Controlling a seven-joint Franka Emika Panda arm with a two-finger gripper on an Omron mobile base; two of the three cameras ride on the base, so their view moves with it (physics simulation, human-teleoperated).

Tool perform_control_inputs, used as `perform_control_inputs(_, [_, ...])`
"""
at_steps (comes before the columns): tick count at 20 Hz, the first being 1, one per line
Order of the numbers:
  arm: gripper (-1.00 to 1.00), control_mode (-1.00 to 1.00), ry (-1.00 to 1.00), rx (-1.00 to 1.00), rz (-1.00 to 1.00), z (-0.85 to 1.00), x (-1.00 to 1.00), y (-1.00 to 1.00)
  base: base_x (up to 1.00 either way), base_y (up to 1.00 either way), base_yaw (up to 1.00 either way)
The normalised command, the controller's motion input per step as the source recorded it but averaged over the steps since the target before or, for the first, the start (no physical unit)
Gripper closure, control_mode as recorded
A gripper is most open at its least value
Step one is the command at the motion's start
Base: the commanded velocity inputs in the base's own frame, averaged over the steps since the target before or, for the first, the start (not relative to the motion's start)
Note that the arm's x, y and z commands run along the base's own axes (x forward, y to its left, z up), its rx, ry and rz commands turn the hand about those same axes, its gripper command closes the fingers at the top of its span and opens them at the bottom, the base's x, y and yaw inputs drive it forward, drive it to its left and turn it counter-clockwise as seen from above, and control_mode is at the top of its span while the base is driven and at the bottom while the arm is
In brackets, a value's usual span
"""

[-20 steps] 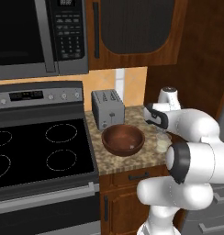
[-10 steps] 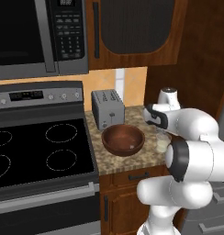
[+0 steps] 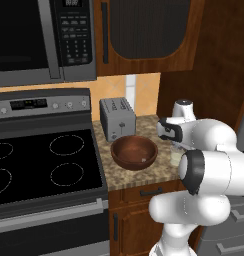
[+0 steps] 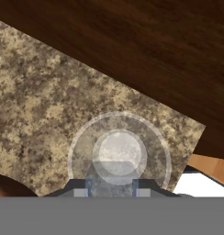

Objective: Grab a lemon wedge from the fridge and one ice cube from the ice bowl, and put them in the glass of lemonade.

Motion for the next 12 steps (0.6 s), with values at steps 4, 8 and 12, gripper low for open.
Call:
perform_control_inputs(4, [-1.0, -1.0, 0.0, 0.0, -0.01, 0.0, 0.0, 0.0, 0.0, 0.0, 0.0])
perform_control_inputs(8, [-1.0, -1.0, 0.0, 0.0, 0.0, 0.0, 0.0, 0.0, 0.0, 0.0, 0.0])
perform_control_inputs(12, [-1.0, -1.0, 0.0, 0.0, 0.0, 0.0, 0.0, 0.0, 0.0, 0.0, 0.0])
